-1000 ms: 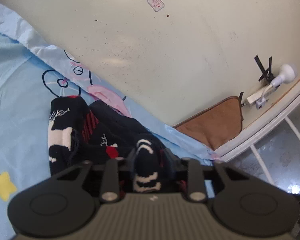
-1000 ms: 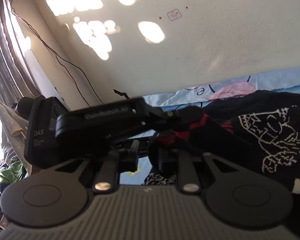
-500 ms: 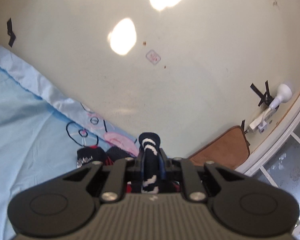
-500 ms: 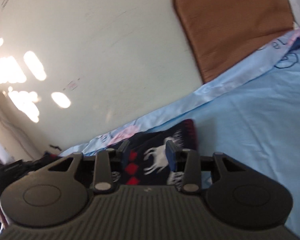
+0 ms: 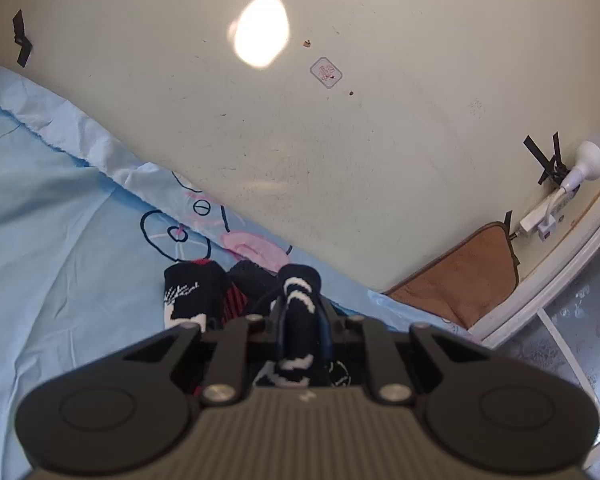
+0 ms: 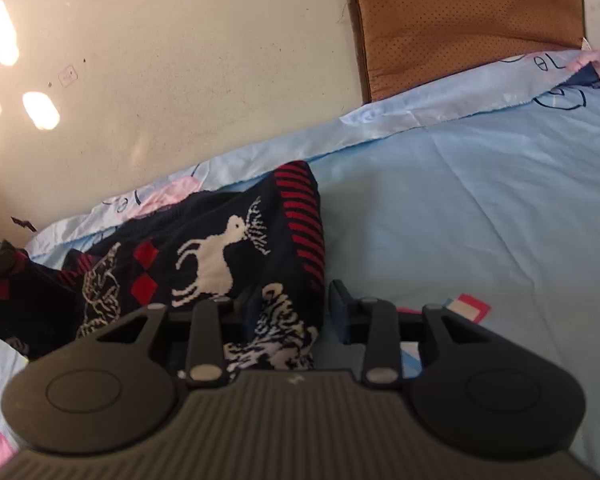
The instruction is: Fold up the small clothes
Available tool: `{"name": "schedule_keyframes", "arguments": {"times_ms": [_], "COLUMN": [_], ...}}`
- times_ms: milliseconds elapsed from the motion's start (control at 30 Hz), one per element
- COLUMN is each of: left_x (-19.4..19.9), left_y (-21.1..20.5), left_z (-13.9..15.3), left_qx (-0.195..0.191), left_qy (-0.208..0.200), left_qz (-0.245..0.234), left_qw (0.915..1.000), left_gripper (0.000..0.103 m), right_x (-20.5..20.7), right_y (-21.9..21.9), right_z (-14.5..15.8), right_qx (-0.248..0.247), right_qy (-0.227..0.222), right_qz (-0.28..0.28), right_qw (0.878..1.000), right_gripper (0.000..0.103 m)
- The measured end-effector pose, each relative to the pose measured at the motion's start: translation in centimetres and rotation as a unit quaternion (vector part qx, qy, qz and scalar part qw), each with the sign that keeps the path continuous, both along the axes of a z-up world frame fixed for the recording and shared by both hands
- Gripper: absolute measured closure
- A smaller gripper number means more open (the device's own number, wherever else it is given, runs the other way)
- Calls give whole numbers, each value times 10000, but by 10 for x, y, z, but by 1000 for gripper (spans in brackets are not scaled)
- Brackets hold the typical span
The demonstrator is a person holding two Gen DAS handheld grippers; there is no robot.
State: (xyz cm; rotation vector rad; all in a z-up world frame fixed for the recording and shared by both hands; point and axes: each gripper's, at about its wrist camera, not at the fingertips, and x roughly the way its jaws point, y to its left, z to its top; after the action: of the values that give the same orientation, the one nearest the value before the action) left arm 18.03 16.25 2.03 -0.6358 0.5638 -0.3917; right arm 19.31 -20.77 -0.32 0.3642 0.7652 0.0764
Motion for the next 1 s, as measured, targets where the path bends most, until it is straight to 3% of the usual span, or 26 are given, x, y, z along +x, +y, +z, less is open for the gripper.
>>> {"name": "schedule_keyframes", "arguments": {"times_ms": [100,200,267,333,400,433,467,533,633,733,767,833,933,1000], "left_x": [0,1,3,4,4,5,5,6,5,5,6,6,7,7], "left_y": [3,4,5,8,10,11,12,12,11,10,10,10,11,11], "left_z": [0,-1,-2,-3,-5,-5,-6,-6,-5,-5,-6,-6,-7,-7], "left_qx": [-110,-137,-164,-225,-285,-307,-327,-365,-342,-338,-342,-358,-376,-375], "left_qy": [25,64,102,138,185,204,224,241,225,211,219,233,249,250], "left_qz": [26,51,74,87,113,125,139,146,136,106,104,113,123,135], "left_qw": [9999,9999,9998,9996,9994,9992,9991,9989,9991,9992,9991,9990,9989,9989], "left_gripper": [89,89,89,89,89,89,89,89,89,89,89,89,89,89], "right_x": [-9,-5,-8,-14,-21,-22,-24,-22,-6,9,12,4,-6,-4], "right_y": [10,28,45,61,77,79,73,62,49,30,20,10,28,49], "right_z": [20,24,28,38,49,51,52,51,38,16,9,9,17,13], "right_qx": [320,1164,1287,716,-440,-650,-480,18,325,-5,185,866,1638,2485], "right_qy": [-361,-198,-332,-688,-1180,-1286,-1330,-1255,-703,-100,134,128,161,419], "right_qz": [248,736,937,707,377,330,349,482,552,-248,-504,-539,112,645], "right_qw": [9985,9903,9867,9925,9913,9890,9893,9909,9955,9996,9985,9947,9863,9656], "right_gripper": [61,58,58,58,58,58,58,58,60,62,66,68,68,68]}}
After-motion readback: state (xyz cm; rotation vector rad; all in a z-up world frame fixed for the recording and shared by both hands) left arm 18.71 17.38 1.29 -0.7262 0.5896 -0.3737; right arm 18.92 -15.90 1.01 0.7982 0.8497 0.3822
